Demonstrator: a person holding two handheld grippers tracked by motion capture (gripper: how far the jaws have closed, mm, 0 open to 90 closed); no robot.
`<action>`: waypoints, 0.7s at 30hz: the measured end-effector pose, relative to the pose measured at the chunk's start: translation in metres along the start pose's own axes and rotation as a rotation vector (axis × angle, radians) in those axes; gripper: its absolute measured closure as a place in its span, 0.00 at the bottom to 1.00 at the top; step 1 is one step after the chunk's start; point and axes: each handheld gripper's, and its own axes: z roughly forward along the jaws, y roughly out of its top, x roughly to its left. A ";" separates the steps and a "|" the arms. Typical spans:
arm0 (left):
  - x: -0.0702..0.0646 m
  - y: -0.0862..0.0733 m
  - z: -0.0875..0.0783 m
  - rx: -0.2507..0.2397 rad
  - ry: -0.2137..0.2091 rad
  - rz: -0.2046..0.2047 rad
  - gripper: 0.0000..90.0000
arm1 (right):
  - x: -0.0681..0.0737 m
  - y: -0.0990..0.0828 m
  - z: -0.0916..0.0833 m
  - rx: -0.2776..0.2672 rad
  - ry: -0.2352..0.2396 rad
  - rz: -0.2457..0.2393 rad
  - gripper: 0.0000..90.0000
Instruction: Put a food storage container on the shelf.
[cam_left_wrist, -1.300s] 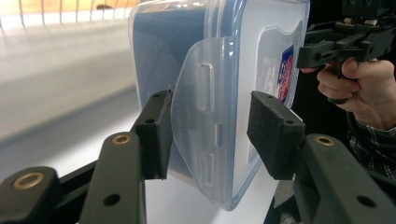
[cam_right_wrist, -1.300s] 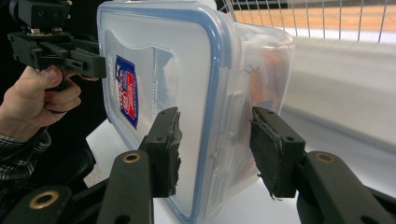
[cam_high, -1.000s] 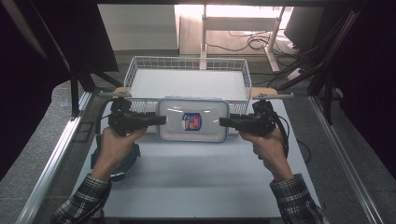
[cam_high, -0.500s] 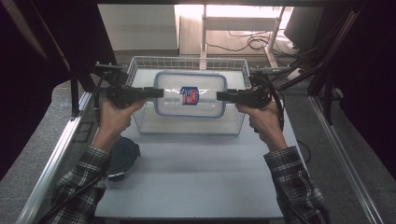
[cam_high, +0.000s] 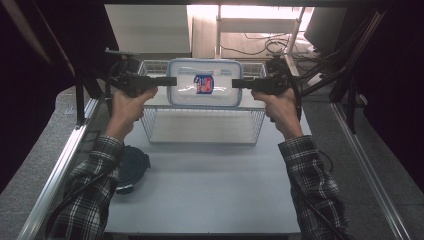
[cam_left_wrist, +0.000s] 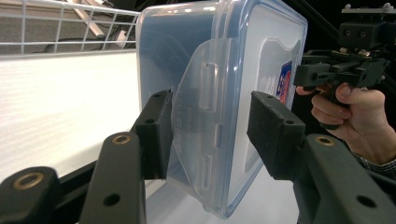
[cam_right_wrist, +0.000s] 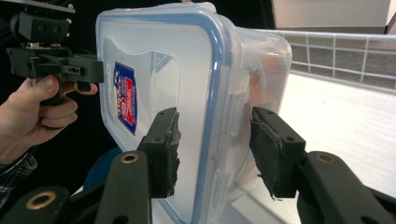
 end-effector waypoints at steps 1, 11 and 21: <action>0.000 0.000 0.000 0.000 0.000 0.000 0.57 | 0.000 0.000 0.000 0.000 0.000 0.000 0.58; 0.018 0.001 0.009 0.002 0.007 -0.024 0.57 | -0.014 0.003 0.017 0.014 -0.010 0.023 0.57; 0.015 0.004 0.014 0.008 0.048 0.024 0.51 | -0.016 0.003 0.020 -0.007 -0.028 0.033 0.55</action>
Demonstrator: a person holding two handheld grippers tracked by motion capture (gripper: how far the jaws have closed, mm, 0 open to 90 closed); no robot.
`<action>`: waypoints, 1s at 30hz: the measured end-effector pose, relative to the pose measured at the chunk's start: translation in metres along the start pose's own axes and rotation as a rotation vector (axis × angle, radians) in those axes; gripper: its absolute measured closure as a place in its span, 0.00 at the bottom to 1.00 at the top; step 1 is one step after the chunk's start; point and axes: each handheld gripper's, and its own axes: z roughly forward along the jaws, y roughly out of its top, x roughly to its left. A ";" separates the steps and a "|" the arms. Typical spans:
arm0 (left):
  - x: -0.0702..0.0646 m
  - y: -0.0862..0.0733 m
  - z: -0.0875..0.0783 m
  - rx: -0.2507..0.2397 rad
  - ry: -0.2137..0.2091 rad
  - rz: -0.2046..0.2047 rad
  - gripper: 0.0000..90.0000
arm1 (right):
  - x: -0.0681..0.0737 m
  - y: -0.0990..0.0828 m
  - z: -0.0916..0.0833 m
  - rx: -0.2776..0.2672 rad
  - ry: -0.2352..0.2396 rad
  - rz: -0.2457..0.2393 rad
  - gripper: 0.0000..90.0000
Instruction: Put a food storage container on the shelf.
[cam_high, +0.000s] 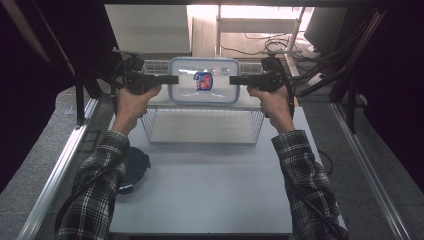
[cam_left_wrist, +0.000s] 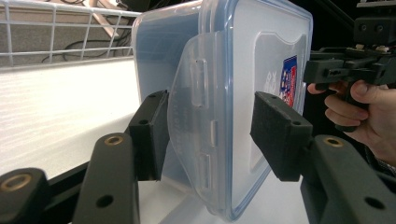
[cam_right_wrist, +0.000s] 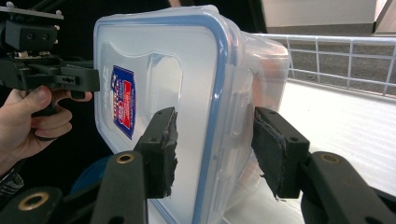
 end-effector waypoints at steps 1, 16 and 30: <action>-0.001 0.000 0.001 0.005 0.013 0.014 0.50 | 0.000 0.000 0.000 -0.002 0.002 -0.003 0.55; 0.019 -0.004 0.009 -0.011 -0.036 -0.053 0.43 | -0.002 -0.001 0.011 0.030 -0.085 -0.063 0.54; 0.003 0.003 -0.002 -0.006 0.226 0.061 0.46 | 0.002 -0.005 0.008 -0.007 -0.111 -0.051 0.59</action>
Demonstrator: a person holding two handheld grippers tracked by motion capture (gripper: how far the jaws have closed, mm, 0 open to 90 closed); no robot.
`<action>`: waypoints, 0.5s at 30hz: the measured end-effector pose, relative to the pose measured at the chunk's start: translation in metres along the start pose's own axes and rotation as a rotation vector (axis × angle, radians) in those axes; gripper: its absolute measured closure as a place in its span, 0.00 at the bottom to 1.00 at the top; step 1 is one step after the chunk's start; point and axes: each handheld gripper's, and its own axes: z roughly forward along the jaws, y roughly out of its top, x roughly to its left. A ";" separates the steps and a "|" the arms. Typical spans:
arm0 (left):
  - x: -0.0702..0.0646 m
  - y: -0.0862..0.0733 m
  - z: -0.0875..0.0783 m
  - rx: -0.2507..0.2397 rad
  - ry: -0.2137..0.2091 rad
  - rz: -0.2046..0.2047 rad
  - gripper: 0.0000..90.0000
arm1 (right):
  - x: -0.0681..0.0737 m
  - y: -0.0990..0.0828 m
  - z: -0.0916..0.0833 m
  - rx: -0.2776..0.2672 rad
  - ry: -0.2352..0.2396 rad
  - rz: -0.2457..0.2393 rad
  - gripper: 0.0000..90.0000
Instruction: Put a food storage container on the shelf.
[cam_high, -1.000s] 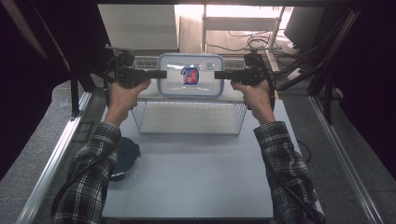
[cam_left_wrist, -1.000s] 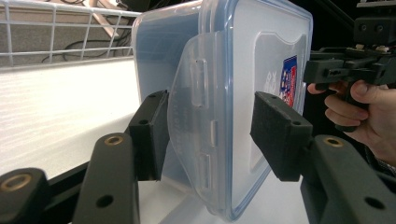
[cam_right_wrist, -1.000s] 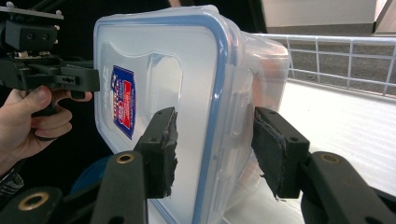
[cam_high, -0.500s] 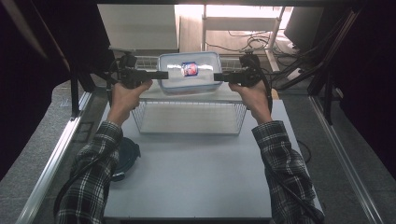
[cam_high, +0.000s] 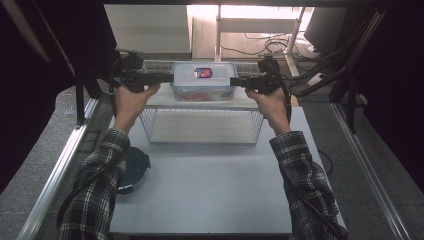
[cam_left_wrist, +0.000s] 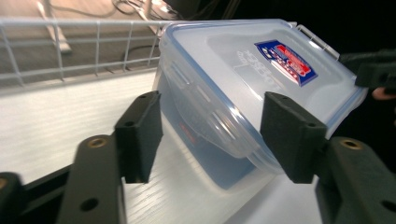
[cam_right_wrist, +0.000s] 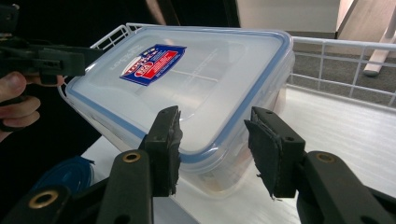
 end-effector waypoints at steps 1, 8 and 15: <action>-0.004 -0.001 -0.002 -0.004 0.006 0.027 0.46 | 0.000 0.000 0.000 0.000 0.000 0.000 0.59; -0.023 -0.010 -0.021 -0.021 -0.069 0.114 0.62 | 0.007 -0.002 -0.011 -0.017 -0.042 -0.098 0.63; -0.028 -0.034 -0.027 0.005 -0.123 0.141 0.86 | 0.010 -0.015 -0.021 0.005 -0.027 -0.144 0.78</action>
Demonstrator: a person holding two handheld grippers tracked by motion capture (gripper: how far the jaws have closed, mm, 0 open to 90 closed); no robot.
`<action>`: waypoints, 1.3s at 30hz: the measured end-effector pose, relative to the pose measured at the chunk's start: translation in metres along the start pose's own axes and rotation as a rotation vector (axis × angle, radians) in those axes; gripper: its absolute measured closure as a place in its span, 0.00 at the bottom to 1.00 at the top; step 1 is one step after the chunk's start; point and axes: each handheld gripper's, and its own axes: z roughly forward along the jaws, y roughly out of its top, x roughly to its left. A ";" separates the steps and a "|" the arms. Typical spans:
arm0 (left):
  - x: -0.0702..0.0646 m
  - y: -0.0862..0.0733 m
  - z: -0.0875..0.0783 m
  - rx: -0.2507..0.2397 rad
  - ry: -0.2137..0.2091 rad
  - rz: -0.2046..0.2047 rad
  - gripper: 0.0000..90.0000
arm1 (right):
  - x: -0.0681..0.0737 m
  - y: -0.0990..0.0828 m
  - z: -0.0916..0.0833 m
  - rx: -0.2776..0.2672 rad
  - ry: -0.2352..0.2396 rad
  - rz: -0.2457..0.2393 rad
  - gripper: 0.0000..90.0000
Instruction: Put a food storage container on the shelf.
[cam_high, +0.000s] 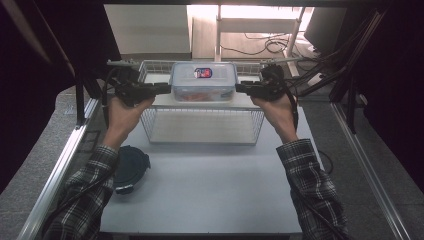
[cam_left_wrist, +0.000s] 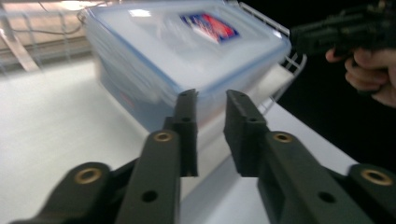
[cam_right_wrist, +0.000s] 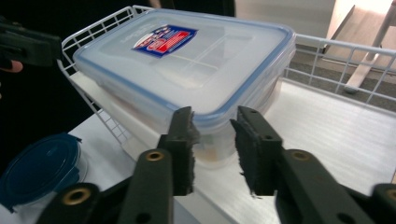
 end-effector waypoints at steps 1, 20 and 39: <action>-0.001 -0.003 0.001 0.012 -0.001 0.010 0.88 | 0.000 -0.002 -0.001 0.002 0.003 0.001 0.81; 0.009 -0.007 0.023 0.036 0.058 -0.048 0.93 | 0.010 -0.019 0.019 0.055 0.045 -0.020 0.94; -0.001 -0.025 0.014 -0.003 0.040 -0.031 0.62 | 0.003 -0.036 0.005 0.032 0.019 -0.026 0.80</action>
